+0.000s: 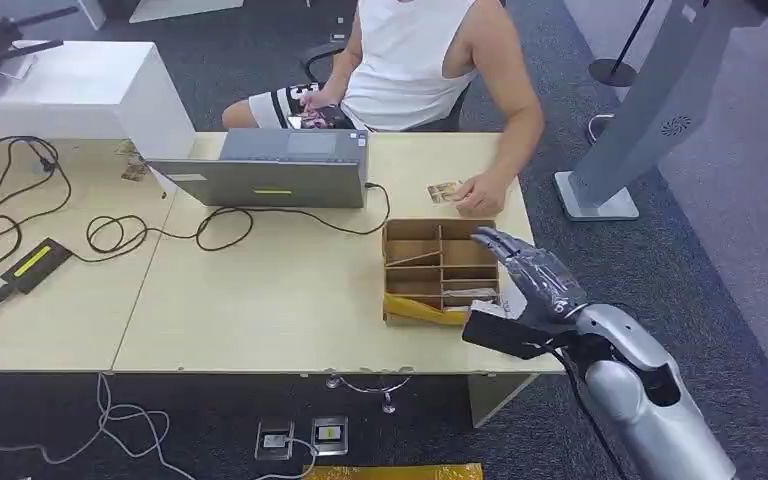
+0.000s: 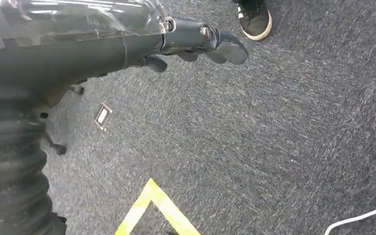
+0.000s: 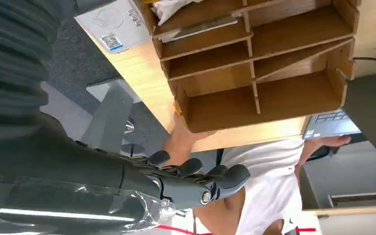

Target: Pass the card to the sensor for recognition and then transmit it.

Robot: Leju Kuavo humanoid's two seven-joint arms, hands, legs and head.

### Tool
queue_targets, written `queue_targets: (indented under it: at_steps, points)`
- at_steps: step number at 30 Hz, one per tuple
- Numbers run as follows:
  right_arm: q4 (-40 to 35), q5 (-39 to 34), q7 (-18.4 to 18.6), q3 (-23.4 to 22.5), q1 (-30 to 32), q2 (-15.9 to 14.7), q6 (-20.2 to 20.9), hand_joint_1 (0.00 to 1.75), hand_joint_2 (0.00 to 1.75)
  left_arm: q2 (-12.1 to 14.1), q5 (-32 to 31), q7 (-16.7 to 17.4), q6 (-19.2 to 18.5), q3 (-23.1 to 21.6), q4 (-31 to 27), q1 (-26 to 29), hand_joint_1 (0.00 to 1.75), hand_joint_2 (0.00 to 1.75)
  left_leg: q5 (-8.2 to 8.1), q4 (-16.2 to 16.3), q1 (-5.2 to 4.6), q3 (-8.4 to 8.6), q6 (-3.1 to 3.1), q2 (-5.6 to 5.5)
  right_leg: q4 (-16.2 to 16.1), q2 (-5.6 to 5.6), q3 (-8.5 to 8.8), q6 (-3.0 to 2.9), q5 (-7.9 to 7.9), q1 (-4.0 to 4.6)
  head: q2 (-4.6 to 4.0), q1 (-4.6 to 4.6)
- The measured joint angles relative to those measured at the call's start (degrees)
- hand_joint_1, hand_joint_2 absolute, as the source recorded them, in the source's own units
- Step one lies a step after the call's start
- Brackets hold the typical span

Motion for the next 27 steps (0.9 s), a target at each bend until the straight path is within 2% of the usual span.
queue_targets:
  at_steps: [9, 12, 18, 24, 27]
  points:
    - [1.1, 2.4, -0.2, 1.8, 1.0, 0.5, -1.7, 0.0, 1.75, 0.0, -0.3, 0.0, -0.3, -0.7, 0.0, 0.0, 0.0, 1.75, 0.0, 0.0, 0.0, 0.0, 0.0, 0.0, 0.0, 0.0, 0.0, 0.0, 0.0, 0.0, -0.02, 0.0]
    - [1.8, 4.9, 0.5, 2.3, 1.0, 0.5, -3.6, 0.0, 1.75, 0.0, 0.0, 0.2, -0.2, -1.0, 0.0, 0.0, 0.0, 1.75, 0.0, 0.0, 0.0, 0.0, 0.0, 0.0, 0.0, 0.0, 0.0, 0.0, 0.0, 0.0, 0.0, 0.0]
    - [8.0, 10.1, 0.3, 2.8, 0.7, 1.5, -12.0, 0.0, 1.75, 0.0, 2.2, 0.6, 0.7, -1.0, 0.0, 0.0, 0.0, 1.75, 0.0, 0.0, 0.0, -0.02, 0.0, 0.0, 0.0, -0.01, 0.0, 0.0, 0.0, 0.0, 0.0, 0.02]
    - [16.4, 9.4, -1.5, 3.2, -1.4, 3.6, -20.5, 0.0, 1.75, -0.1, 3.3, 0.6, 0.9, -1.0, 0.0, 0.0, 0.0, 1.75, 0.0, 0.0, 0.01, -0.02, 0.0, 0.0, 0.0, 0.0, -0.01, 0.0, 0.0, 0.01, 0.0, 0.0]
    - [21.4, 8.8, -2.4, 3.2, -2.6, 4.7, -23.3, 0.0, 1.75, -0.2, 3.8, 0.7, 1.3, -1.0, 0.0, 0.0, 0.0, 1.75, 0.0, 0.0, 0.01, -0.02, 0.0, 0.0, 0.0, -0.04, 0.01, 0.0, 0.0, 0.01, 0.0, 0.02]
